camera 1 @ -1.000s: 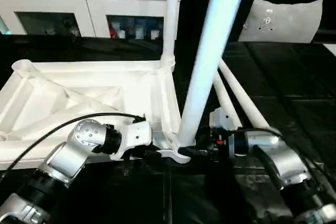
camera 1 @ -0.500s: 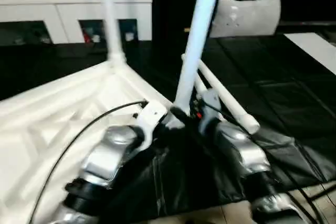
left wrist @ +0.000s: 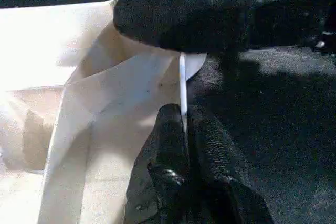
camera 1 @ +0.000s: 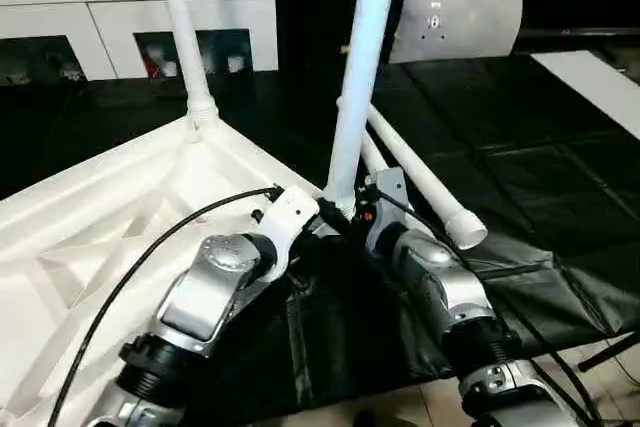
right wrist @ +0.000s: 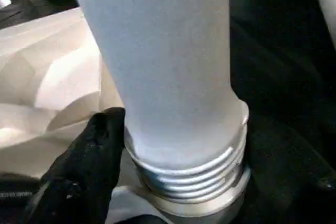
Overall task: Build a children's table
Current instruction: Rotate leg to tighten
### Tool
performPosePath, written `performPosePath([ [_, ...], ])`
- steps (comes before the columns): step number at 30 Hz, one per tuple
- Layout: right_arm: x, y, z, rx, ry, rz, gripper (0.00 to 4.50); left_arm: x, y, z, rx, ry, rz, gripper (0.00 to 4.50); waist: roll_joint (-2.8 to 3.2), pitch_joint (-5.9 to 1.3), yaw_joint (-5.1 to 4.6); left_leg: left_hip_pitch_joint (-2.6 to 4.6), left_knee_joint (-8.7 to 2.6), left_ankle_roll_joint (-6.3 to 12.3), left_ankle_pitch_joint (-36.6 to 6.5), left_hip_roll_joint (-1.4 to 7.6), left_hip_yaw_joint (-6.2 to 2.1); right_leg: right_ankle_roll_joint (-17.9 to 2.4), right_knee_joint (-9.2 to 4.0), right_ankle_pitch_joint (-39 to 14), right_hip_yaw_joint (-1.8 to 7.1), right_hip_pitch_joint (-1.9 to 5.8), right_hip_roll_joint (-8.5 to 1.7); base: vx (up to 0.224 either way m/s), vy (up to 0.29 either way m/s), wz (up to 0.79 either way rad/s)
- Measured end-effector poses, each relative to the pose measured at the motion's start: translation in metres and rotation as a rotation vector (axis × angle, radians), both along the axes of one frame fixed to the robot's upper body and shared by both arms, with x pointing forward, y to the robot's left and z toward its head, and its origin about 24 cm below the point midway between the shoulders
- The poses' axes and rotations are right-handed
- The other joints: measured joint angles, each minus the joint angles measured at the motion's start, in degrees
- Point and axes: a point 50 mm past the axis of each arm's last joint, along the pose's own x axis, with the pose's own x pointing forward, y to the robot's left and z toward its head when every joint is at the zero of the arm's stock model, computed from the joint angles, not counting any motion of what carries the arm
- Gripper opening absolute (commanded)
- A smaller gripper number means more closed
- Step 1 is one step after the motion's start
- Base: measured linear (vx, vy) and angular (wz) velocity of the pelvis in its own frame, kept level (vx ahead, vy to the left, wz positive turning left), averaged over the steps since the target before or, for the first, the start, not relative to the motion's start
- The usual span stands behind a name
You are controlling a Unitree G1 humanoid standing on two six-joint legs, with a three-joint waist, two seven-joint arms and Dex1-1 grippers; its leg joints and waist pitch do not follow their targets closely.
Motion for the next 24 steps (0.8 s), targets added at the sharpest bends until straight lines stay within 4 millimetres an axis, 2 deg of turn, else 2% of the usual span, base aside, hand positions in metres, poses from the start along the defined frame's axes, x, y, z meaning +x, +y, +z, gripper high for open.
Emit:
performPosePath([
  [4, -0.007, -0.015, -0.005, -0.012, 0.000, 0.040, 4.22, 0.001, 0.006, 0.002, 0.007, -0.015, -0.042, 0.00, -0.10, 0.01, 0.76, -0.09, -0.18, -0.01, 0.01, -0.03, 0.25, -0.34, 0.34, 0.21, 0.33, -0.23, -0.01, 0.000, 0.000, 0.00],
  [6, -0.012, -0.021, -0.004, -0.013, -0.019, 0.092, 4.41, 0.003, 0.011, 0.003, 0.012, -0.021, -0.068, 0.00, -0.17, 0.02, 1.60, -0.08, -0.06, -0.01, 0.03, -0.04, 0.39, -0.49, 0.92, 0.31, 0.61, -0.42, -0.03, 0.000, 0.000, 0.00],
  [9, -0.020, -0.037, 0.010, -0.057, -0.100, 0.230, 4.47, 0.004, 0.020, 0.006, 0.026, -0.033, -0.131, 0.00, -0.37, -0.09, 2.42, -0.08, -0.01, -0.02, 0.04, -0.12, 0.70, -0.61, 1.31, 1.59, 1.25, -0.65, -0.02, 0.037, -0.013, 0.02],
  [12, -0.022, -0.053, 0.025, -0.107, -0.161, 0.330, 4.47, 0.004, 0.032, 0.008, 0.043, -0.039, -0.196, 0.00, -0.59, -0.23, 3.18, -0.08, -0.16, -0.04, 0.01, -0.34, 0.91, -0.57, 2.32, 1.82, 2.07, -1.28, 0.03, 0.062, -0.032, 0.04],
  [15, -0.024, -0.062, 0.028, -0.132, -0.167, 0.389, 4.47, 0.004, 0.039, 0.011, 0.075, -0.042, -0.264, 0.00, -0.59, -0.25, 3.60, -0.19, -0.39, -0.05, 0.01, -0.26, 1.08, -0.88, 3.10, 1.28, 2.08, -1.52, 0.10, 0.022, -0.014, 0.02],
  [20, -0.020, -0.069, 0.040, -0.228, -0.211, 0.498, 4.47, 0.000, 0.051, 0.014, 0.122, -0.030, -0.409, 0.00, -0.57, -0.26, 3.93, -0.26, -0.44, -0.14, -0.05, 0.05, 1.14, -1.11, 3.09, 1.11, 2.03, -1.62, 0.38, 0.000, 0.000, 0.00],
  [24, -0.023, -0.069, 0.043, -0.243, -0.200, 0.614, 4.47, -0.008, 0.053, 0.014, 0.138, -0.013, -0.561, 0.00, -0.62, -0.29, 5.12, -0.08, -0.27, -0.19, -0.09, 0.06, 1.25, -1.13, 3.08, 1.12, 2.05, -1.60, 0.35, 0.000, 0.000, 0.00],
])
